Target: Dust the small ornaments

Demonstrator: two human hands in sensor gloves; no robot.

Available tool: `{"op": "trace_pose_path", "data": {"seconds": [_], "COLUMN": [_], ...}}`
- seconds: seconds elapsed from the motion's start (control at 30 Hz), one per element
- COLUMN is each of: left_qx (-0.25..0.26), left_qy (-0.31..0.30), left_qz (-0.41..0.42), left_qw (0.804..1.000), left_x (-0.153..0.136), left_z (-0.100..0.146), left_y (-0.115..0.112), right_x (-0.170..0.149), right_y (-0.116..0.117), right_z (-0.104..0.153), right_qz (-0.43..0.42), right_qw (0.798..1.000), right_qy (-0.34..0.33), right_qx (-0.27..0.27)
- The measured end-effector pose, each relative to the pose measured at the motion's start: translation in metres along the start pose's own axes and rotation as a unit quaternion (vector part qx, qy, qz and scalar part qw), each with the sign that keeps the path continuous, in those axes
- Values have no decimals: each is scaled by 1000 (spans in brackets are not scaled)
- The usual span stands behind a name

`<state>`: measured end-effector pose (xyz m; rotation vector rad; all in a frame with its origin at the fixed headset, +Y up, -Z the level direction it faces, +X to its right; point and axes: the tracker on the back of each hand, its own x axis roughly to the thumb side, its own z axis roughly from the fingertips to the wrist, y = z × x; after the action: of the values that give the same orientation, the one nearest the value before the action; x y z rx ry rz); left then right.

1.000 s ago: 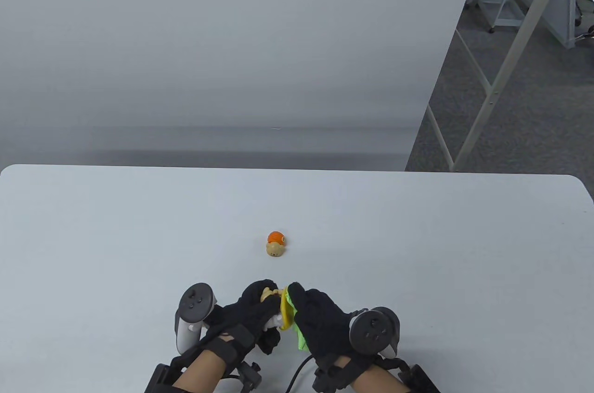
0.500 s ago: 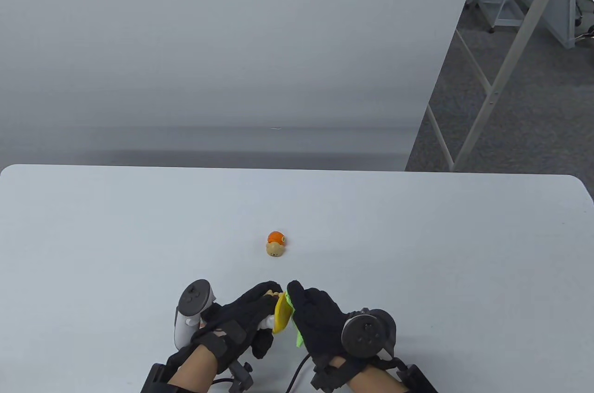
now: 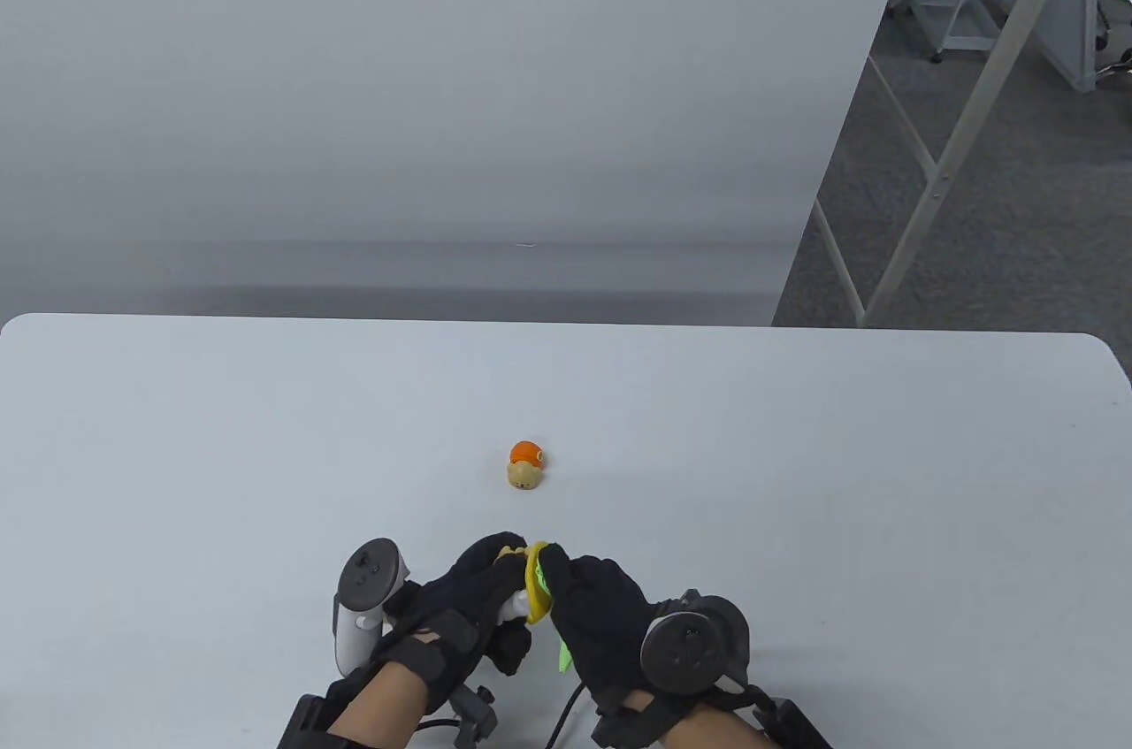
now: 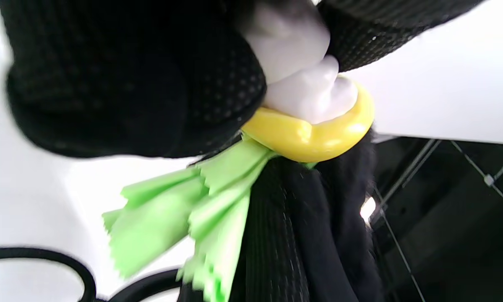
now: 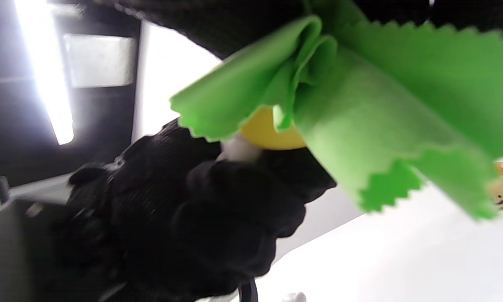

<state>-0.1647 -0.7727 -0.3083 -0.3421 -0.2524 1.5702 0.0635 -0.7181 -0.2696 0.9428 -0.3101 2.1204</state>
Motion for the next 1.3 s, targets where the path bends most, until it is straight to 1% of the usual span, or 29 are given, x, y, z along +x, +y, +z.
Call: {"op": "trace_pose_path", "data": {"seconds": [0.03, 0.1, 0.13, 0.2, 0.23, 0.3, 0.33, 0.37, 0.43, 0.47, 0.53, 0.57, 0.63, 0.67, 0.7, 0.73, 0.77, 0.8, 0.83, 0.9, 0.97, 1.03, 1.1, 1.13, 1.17, 1.2, 1.23, 1.3], "left_qx": [5, 13, 16, 34, 36, 28, 15, -12, -34, -54, -88, -114, -144, -149, -157, -180, -191, -182, -162, -127, -91, -58, -29, -21, -17, -6, 3, 4], "left_qy": [6, 26, 32, 30, 32, 35, 31, 35, 19, 11, 3, -4, -25, -35, -48, -61, -69, -81, -94, -114, -135, -155, -178, -171, -162, -156, -147, -114], "left_qz": [7, 66, 73, 44, 36, 43, 49, 50, 37, 30, 56, 84, 87, 81, 81, 96, 105, 94, 67, 24, -12, -70, -130, -161, -211, -252, -302, -383], "left_qw": [1000, 997, 997, 998, 998, 998, 998, 998, 999, 998, 994, 990, 985, 985, 983, 977, 974, 975, 980, 985, 987, 984, 975, 972, 964, 955, 942, 917], "left_x": [-2, -7, -7, -7, -7, -8, -9, -8, -4, -2, -3, -3, 3, 5, 9, 13, 18, 23, 29, 40, 56, 74, 92, 100, 110, 117, 125, 134], "left_z": [1, 3, 4, 4, 4, 3, 1, 0, -2, -4, -7, -9, -11, -11, -12, -13, -12, -11, -9, -6, 0, 5, 7, 6, 4, 2, -2, -10], "left_y": [1, 3, 3, 6, 7, 7, 7, 6, 3, 2, 0, -2, -4, -4, -4, -5, -6, -3, 3, 19, 35, 49, 62, 68, 75, 80, 87, 95], "right_x": [2, 7, 9, 13, 14, 13, 13, 11, 9, 8, 8, 9, 6, 4, 0, -6, -11, -15, -17, -22, -24, -26, -28, -29, -31, -32, -33, -35], "right_y": [1, 1, 1, 3, 5, 6, 6, 3, 0, -3, -9, -14, -22, -25, -28, -30, -32, -33, -35, -40, -45, -48, -50, -50, -50, -51, -52, -53], "right_z": [0, -2, -2, -3, -3, -3, -2, -3, -3, -3, -2, -3, -4, -5, -5, -6, -5, -3, -3, -2, -3, -3, -2, -1, 0, 0, 1, 2], "right_qz": [1, 3, 7, 20, 30, 33, 36, 36, 38, 41, 38, 39, 38, 30, 16, 1, -14, -25, -32, -40, -58, -67, -76, -80, -82, -85, -89, -95], "right_qw": [1000, 1000, 999, 999, 998, 999, 999, 999, 999, 999, 999, 999, 999, 999, 999, 999, 998, 996, 995, 994, 991, 989, 988, 988, 987, 986, 985, 984], "right_qy": [-7, -26, -35, -45, -45, -34, -28, -20, -14, -13, -14, -11, -1, 3, 18, 40, 58, 66, 71, 82, 91, 95, 101, 103, 107, 111, 113, 119], "right_qx": [2, 11, 14, 22, 27, 20, 14, 4, -5, -12, -19, -22, -32, -33, -39, -35, -35, -52, -61, -65, -79, -87, -88, -88, -89, -91, -91, -94]}}
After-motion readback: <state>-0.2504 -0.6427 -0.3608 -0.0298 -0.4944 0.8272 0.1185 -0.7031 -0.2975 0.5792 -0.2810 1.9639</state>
